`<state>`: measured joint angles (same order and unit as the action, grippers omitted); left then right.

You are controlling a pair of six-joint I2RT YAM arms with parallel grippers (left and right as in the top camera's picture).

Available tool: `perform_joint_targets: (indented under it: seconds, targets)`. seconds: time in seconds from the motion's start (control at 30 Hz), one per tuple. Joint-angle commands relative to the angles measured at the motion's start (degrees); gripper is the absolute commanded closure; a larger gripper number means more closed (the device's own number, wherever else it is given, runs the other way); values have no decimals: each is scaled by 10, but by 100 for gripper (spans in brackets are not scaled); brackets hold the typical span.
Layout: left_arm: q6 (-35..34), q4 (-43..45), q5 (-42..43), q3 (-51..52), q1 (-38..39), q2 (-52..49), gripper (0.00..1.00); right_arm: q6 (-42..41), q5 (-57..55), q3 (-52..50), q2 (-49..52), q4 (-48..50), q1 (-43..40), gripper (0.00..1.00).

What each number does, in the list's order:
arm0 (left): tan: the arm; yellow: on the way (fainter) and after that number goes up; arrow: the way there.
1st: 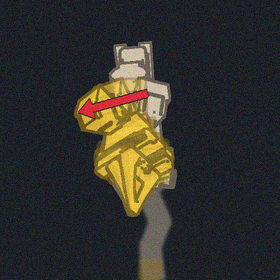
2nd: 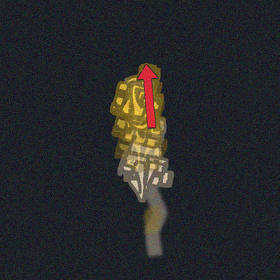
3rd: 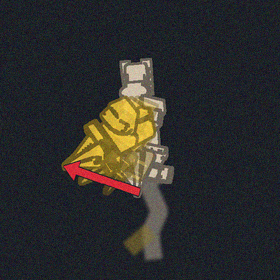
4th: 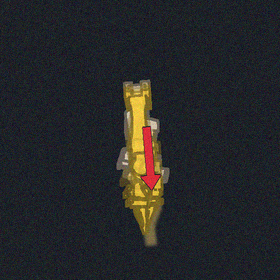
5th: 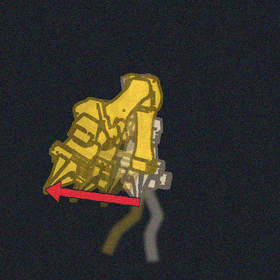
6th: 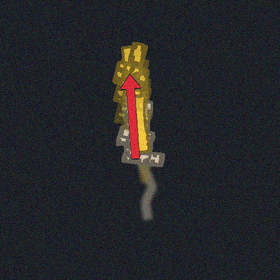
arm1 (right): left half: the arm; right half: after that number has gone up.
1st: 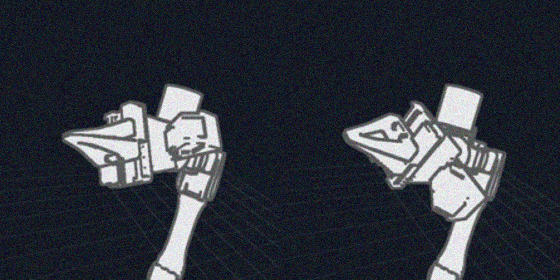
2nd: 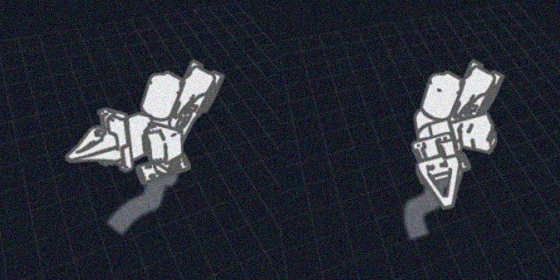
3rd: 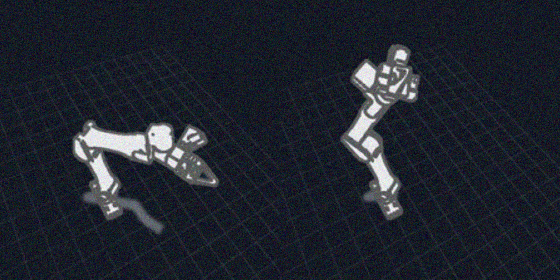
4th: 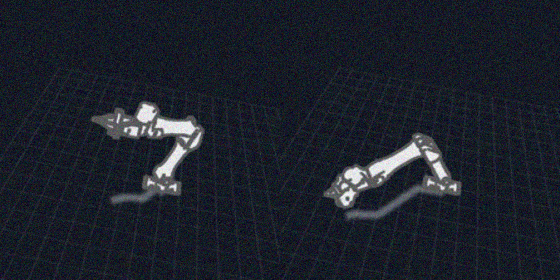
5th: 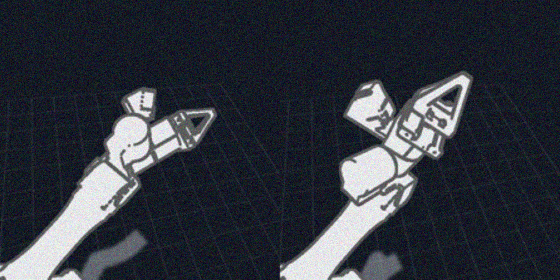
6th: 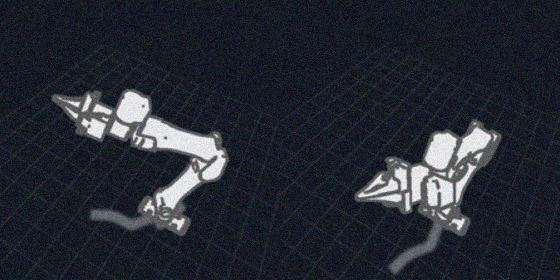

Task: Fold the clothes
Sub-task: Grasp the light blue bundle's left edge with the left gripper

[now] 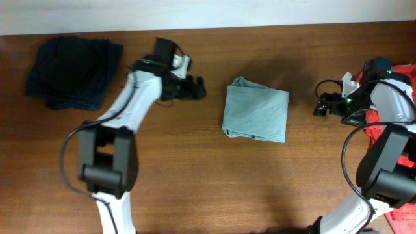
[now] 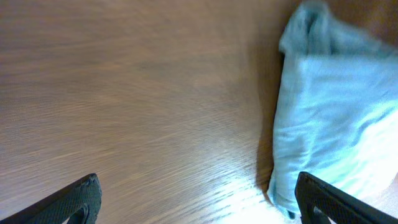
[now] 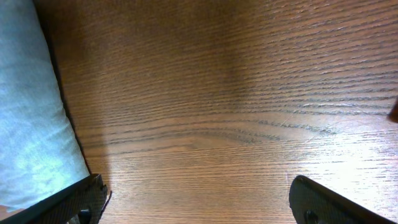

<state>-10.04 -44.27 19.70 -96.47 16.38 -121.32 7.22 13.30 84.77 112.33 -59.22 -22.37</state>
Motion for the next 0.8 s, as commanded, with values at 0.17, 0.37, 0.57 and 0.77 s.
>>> perform_joint_targets:
  seconds: [0.17, 0.37, 0.57, 0.77]
  targets:
    - [38, 43, 20, 0, 73, -44, 1, -6, -7, -3, -10, 2, -2, 1]
    - [37, 47, 24, 0, 99, -47, 1, -6, -7, -3, -10, 2, -2, 1]
    - [37, 49, 32, 0, 119, -47, 1, -6, -7, -3, -10, 2, -2, 1]
    - [37, 58, 32, 0, 139, -54, 1, -6, -7, -3, -10, 2, -2, 1]
